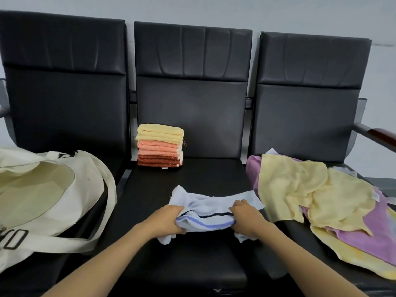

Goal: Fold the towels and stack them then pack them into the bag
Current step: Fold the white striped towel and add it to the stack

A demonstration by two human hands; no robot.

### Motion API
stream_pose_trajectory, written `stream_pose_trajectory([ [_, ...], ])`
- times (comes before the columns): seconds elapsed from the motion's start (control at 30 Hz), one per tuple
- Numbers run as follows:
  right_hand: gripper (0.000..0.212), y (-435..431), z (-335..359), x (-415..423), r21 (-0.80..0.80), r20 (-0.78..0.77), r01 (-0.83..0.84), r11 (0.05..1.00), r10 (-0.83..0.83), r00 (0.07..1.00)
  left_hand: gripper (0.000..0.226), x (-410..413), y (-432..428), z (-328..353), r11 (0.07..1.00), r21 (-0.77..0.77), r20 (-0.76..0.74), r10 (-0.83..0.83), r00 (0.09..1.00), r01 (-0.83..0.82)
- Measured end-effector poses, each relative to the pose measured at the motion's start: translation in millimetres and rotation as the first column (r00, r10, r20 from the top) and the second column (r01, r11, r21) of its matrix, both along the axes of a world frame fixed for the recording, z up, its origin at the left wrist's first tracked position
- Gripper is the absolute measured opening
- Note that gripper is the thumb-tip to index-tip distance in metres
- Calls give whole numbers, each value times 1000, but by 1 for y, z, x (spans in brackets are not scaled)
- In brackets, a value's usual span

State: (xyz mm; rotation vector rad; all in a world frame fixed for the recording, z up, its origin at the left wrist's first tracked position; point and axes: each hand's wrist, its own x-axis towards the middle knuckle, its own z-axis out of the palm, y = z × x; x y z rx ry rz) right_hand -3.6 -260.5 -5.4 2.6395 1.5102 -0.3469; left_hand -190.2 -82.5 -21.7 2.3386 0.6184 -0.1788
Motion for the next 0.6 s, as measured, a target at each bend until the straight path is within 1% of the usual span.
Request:
stream_pose_trajectory([
  [0.03, 5, 0, 1, 1, 51, -71, 35, 998, -31, 997, 38, 0, 1, 0, 1000, -27, -2, 2, 1000, -2],
  [0.07, 13, 1, 3, 4, 117, -154, 82, 990, -63, 986, 43, 1, 2, 2, 999, -36, 3, 3, 1000, -3],
  [0.1, 20, 2, 8, 6, 175, -218, 110, 978, -71, 973, 43, 2, 5, 5, 1000, -21, 15, 7, 1000, -6],
  [0.17, 27, 7, 25, 18, 240, -281, 116, 964, -45, 959, 34, 8, 18, 21, 999, 26, 66, 29, 997, -31],
  [0.23, 41, 12, 50, 31, 219, -379, 98, 971, -8, 925, 32, 13, 36, 47, 1000, 7, 102, 28, 994, -28],
  [0.27, 49, 16, 65, 37, 179, -415, 74, 981, 7, 910, 34, 16, 45, 63, 999, -46, 100, 8, 995, -3],
  [0.3, 54, 21, 78, 43, 123, -409, 51, 991, 4, 912, 36, 20, 54, 77, 994, -107, 85, -24, 996, 33],
  [0.33, 56, 27, 91, 47, 59, -363, 34, 998, -10, 932, 38, 24, 63, 91, 988, -135, 53, -63, 997, 70],
  [0.37, 55, 35, 101, 49, -16, -280, 38, 999, -41, 959, 40, 31, 73, 99, 990, -104, 19, -90, 996, 91],
  [0.4, 51, 45, 110, 51, -62, -172, 58, 996, -68, 983, 42, 38, 82, 106, 995, -16, -4, -94, 996, 94],
  [0.43, 46, 55, 116, 52, -51, -52, 79, 996, -81, 995, 41, 47, 91, 110, 993, 91, 3, -79, 997, 79],
  [0.47, 40, 65, 120, 53, 10, 63, 94, 996, -94, 994, 36, 56, 98, 113, 978, 207, 41, -47, 998, 37],
  [0.53, 26, 81, 126, 56, 223, 224, 88, 971, -139, 965, 20, 70, 108, 119, 901, 420, 199, 29, 980, -112],
  [0.57, 24, 86, 130, 59, 330, 276, 64, 942, -161, 948, 17, 74, 109, 124, 835, 514, 284, 51, 957, -197],
  [0.6, 27, 91, 134, 62, 413, 329, 28, 910, -178, 927, 17, 75, 109, 131, 751, 600, 373, 45, 927, -277],
])
